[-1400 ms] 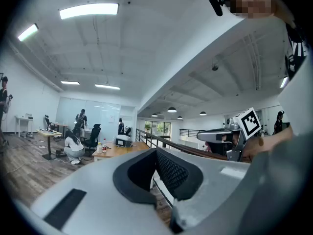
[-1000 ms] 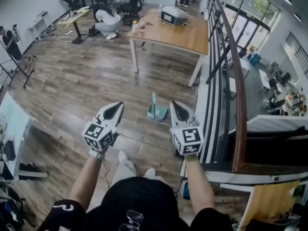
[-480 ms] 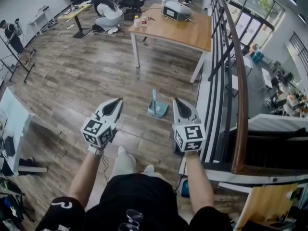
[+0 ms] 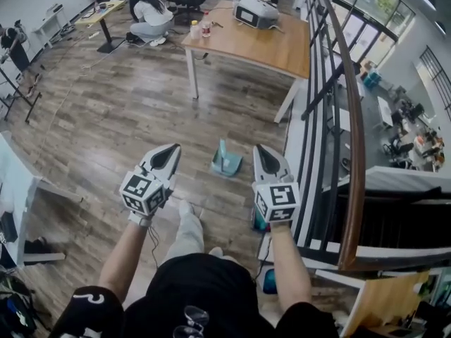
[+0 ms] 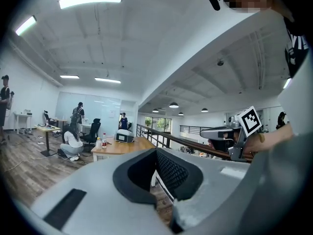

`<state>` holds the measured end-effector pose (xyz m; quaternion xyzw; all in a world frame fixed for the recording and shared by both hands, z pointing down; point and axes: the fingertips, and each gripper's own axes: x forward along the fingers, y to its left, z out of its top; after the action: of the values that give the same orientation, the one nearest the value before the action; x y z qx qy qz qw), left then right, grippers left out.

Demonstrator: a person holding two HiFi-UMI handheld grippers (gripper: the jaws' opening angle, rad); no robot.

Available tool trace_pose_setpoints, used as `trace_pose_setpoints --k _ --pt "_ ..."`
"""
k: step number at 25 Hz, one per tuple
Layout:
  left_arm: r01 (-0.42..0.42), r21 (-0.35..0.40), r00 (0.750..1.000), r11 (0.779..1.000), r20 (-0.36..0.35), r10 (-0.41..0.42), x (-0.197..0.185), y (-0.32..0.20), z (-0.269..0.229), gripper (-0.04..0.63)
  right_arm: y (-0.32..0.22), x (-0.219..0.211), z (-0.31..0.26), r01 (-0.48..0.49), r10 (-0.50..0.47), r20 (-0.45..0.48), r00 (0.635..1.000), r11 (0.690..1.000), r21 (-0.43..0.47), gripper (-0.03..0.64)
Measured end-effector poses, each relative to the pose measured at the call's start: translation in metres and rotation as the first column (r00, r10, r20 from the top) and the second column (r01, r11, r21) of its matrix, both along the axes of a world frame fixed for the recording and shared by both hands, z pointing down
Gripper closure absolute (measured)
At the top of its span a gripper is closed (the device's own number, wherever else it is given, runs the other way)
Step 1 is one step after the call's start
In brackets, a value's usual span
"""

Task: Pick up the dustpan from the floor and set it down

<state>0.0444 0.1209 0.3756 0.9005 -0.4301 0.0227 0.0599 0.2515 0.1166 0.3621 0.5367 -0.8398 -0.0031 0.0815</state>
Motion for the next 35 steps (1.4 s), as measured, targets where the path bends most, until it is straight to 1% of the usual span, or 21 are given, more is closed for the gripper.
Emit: trace_pose_setpoints --k 7,11,14,20,24,29,32,35 --pt "-0.022 -0.034 1.0 0.999 -0.017 0.021 -0.022 -0.107 0.006 0.598 -0.102 -0.022 0.01 -0.036 0.035 -0.025 0.999 0.999 -0.04 0.628" --pt "-0.055 -0.05 0.998 0.997 -0.015 0.054 -0.034 -0.162 0.011 0.598 -0.151 -0.037 0.014 -0.063 0.062 -0.02 0.998 0.996 -0.059 0.629" --pt "-0.085 -0.064 0.996 0.994 -0.014 0.084 -0.042 -0.194 0.02 0.598 -0.181 -0.051 0.021 -0.081 0.079 -0.025 0.997 0.994 -0.068 0.627" --pt "-0.132 -0.085 0.991 0.988 -0.015 0.131 -0.054 -0.239 0.04 0.598 -0.223 -0.066 0.034 -0.126 0.124 -0.031 0.992 0.989 -0.082 0.627" --pt "-0.136 -0.102 0.991 0.985 -0.015 0.135 -0.056 -0.262 0.051 0.598 -0.244 -0.065 0.047 -0.143 0.141 -0.024 0.99 0.985 -0.1 0.627" --pt "-0.119 -0.109 0.993 0.987 -0.011 0.118 -0.045 -0.279 0.06 0.598 -0.263 -0.056 0.061 -0.139 0.136 -0.029 0.99 0.984 -0.111 0.628" --pt "-0.092 -0.11 0.996 0.99 -0.002 0.092 -0.034 -0.29 0.062 0.598 -0.276 -0.05 0.063 -0.115 0.112 -0.029 0.993 0.988 -0.108 0.627" --pt "-0.07 -0.093 0.997 0.993 0.02 0.072 -0.017 -0.295 0.056 0.598 -0.286 -0.043 0.062 -0.08 0.077 -0.033 0.996 0.992 -0.097 0.627"
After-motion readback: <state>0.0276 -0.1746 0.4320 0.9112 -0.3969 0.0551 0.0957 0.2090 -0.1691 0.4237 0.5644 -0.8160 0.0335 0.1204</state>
